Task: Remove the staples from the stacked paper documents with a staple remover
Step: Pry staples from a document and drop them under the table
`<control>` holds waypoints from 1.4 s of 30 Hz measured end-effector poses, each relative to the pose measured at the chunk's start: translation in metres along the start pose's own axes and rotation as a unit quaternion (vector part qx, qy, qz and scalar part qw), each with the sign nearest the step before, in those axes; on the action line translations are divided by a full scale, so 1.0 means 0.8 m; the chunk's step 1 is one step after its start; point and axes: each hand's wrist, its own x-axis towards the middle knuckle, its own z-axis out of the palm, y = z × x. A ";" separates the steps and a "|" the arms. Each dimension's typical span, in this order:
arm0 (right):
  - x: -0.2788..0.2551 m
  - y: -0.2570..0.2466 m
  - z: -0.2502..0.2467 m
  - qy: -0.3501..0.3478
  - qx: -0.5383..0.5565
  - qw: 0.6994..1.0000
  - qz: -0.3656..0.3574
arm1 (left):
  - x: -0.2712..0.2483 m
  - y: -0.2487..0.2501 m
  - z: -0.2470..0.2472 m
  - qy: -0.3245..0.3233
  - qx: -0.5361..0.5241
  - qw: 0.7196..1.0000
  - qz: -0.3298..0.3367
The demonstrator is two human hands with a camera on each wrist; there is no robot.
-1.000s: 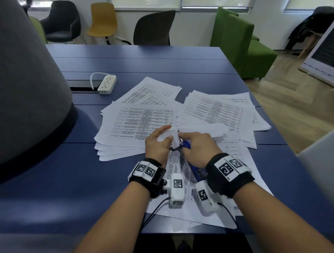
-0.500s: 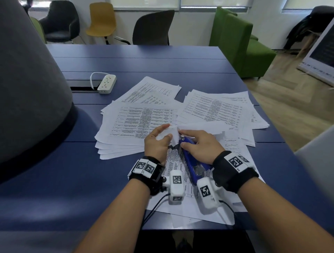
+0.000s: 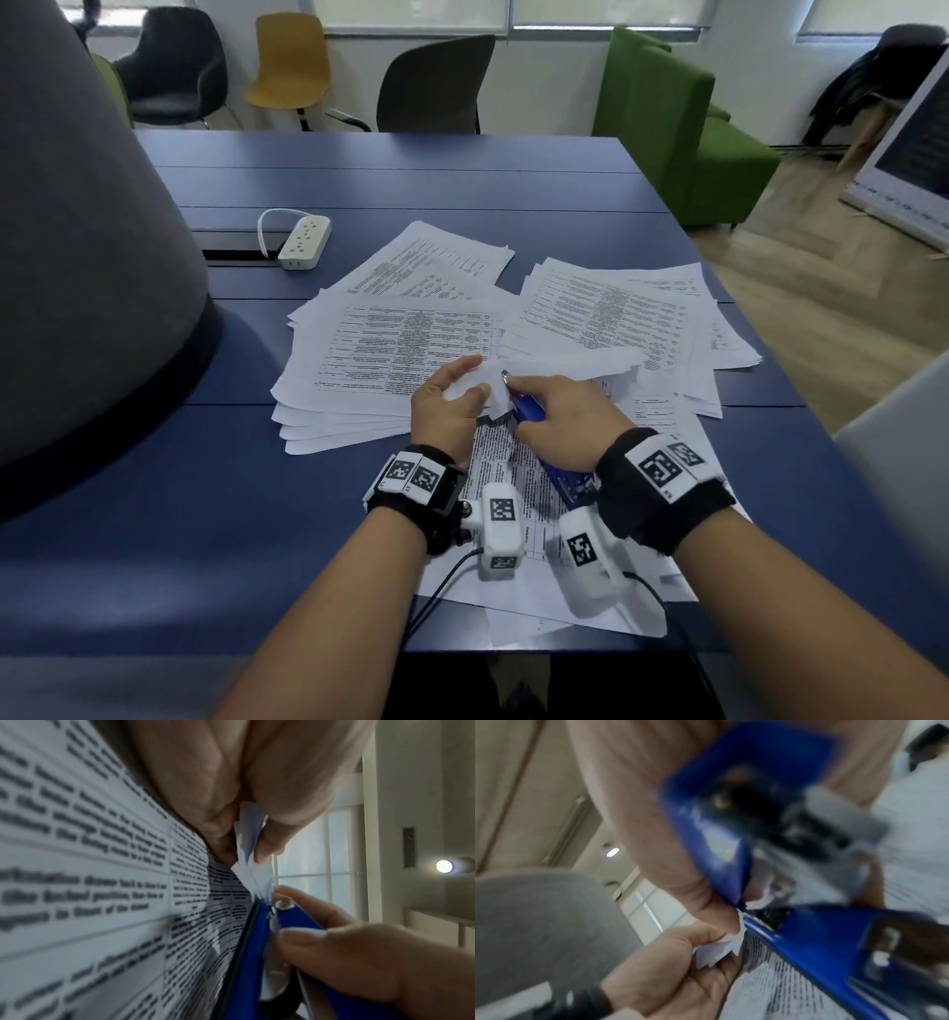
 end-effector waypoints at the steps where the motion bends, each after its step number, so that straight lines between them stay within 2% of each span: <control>1: -0.001 -0.005 0.001 0.000 -0.015 1.000 -0.004 | 0.000 0.000 0.000 0.001 0.000 1.000 0.004; 7: -0.005 -0.016 0.007 0.015 0.000 1.000 0.010 | -0.003 0.001 0.001 -0.001 0.033 0.999 0.033; 19: 0.007 -0.013 0.011 0.023 0.022 0.999 0.032 | 0.002 -0.003 -0.002 -0.002 0.047 0.998 0.038; 31: 0.007 -0.015 0.015 0.039 0.030 0.999 0.006 | -0.005 0.001 0.003 -0.010 -0.010 1.000 0.002; 42: -0.004 0.001 0.025 0.061 0.117 0.991 -0.037 | -0.003 0.002 0.003 -0.008 -0.050 0.999 -0.011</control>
